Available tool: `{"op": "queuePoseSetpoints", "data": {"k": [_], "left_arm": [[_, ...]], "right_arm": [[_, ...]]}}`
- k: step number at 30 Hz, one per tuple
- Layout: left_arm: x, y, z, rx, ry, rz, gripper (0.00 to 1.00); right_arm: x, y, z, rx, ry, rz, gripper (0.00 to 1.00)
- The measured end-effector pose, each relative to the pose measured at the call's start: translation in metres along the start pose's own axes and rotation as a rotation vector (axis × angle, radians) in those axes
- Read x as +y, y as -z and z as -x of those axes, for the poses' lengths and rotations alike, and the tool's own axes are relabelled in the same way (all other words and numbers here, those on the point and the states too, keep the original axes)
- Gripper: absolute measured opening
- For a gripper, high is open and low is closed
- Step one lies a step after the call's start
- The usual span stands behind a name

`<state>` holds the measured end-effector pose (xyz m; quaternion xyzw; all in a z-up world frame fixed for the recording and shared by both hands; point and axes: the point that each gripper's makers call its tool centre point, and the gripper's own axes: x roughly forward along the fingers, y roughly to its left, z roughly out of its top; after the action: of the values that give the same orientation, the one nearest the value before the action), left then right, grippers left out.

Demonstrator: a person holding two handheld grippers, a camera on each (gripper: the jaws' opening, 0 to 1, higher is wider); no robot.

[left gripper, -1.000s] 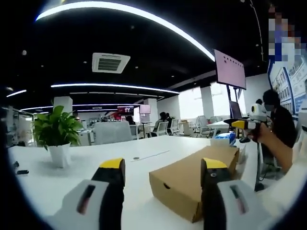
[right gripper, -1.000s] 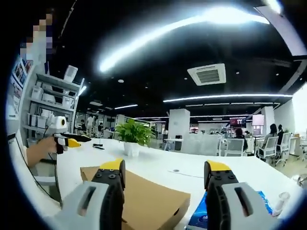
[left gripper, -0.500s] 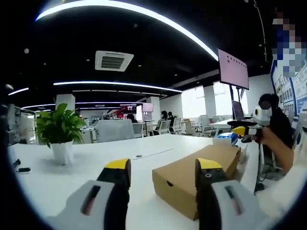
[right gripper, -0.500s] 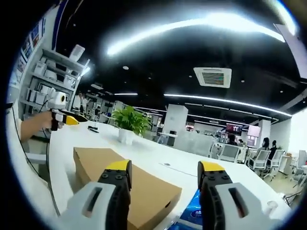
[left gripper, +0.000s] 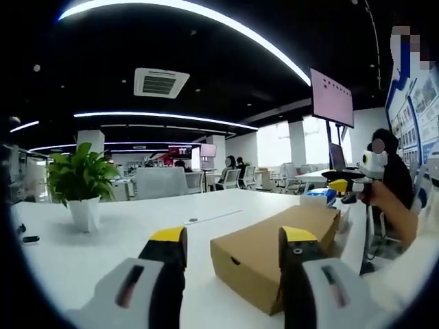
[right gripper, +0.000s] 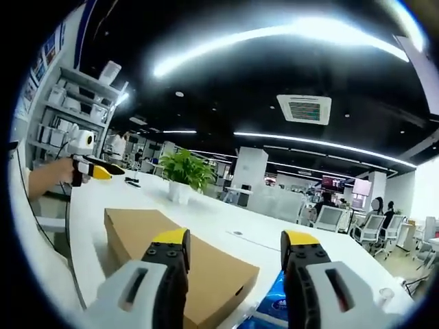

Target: Operate the shoe box by opening the lid, removing the specified soft item, and placing it in the target area until the item is outside and the box remains undamaged.

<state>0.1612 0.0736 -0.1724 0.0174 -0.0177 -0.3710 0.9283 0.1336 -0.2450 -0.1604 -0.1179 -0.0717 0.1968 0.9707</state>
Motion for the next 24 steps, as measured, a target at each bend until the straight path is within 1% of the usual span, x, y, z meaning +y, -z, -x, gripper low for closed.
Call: {"op": "queuePoseSetpoints", "data": {"k": [2,4,6,8,11,12,15,17,19,20,21,22,24], "left_arm": [[-0.001,-0.005,0.001,-0.016,-0.005,-0.020,0.56],[-0.001,-0.006,0.001,-0.016,-0.006,-0.024,0.57],[-0.003,-0.009,0.002,-0.029,-0.001,-0.030,0.59],[-0.006,-0.012,0.002,-0.044,0.012,-0.033,0.61],[-0.008,-0.014,0.002,-0.052,0.006,-0.040,0.63],[-0.008,-0.015,0.002,-0.050,0.004,-0.041,0.63],[-0.010,-0.010,0.000,-0.019,0.014,-0.021,0.63],[-0.012,-0.005,-0.001,0.009,0.024,-0.026,0.62],[-0.008,0.004,-0.001,0.055,0.004,-0.080,0.60],[-0.007,0.005,-0.003,0.054,-0.008,-0.095,0.60],[-0.007,0.006,-0.003,0.050,-0.009,-0.090,0.61],[-0.007,0.006,-0.003,0.048,-0.006,-0.082,0.61],[-0.009,0.004,-0.003,0.040,0.012,-0.054,0.61]], "right_arm": [[0.002,-0.005,0.001,-0.020,-0.014,-0.032,0.54],[0.003,-0.007,0.002,-0.031,-0.021,-0.043,0.54],[0.004,-0.010,0.002,-0.049,-0.024,-0.059,0.54],[0.006,-0.013,0.003,-0.065,-0.032,-0.088,0.58],[0.006,-0.016,0.004,-0.077,-0.039,-0.134,0.60],[0.005,-0.015,0.004,-0.073,-0.038,-0.148,0.60],[0.002,-0.012,0.005,-0.054,-0.025,-0.175,0.59],[0.001,-0.011,0.006,-0.056,-0.020,-0.174,0.59],[0.002,-0.011,0.007,-0.054,-0.022,-0.173,0.59],[0.002,-0.010,0.007,-0.052,-0.023,-0.169,0.59],[0.003,-0.009,0.007,-0.044,-0.023,-0.158,0.59],[0.003,-0.005,0.006,-0.027,-0.018,-0.133,0.58],[0.005,-0.003,0.006,-0.018,-0.016,-0.108,0.57]]}}
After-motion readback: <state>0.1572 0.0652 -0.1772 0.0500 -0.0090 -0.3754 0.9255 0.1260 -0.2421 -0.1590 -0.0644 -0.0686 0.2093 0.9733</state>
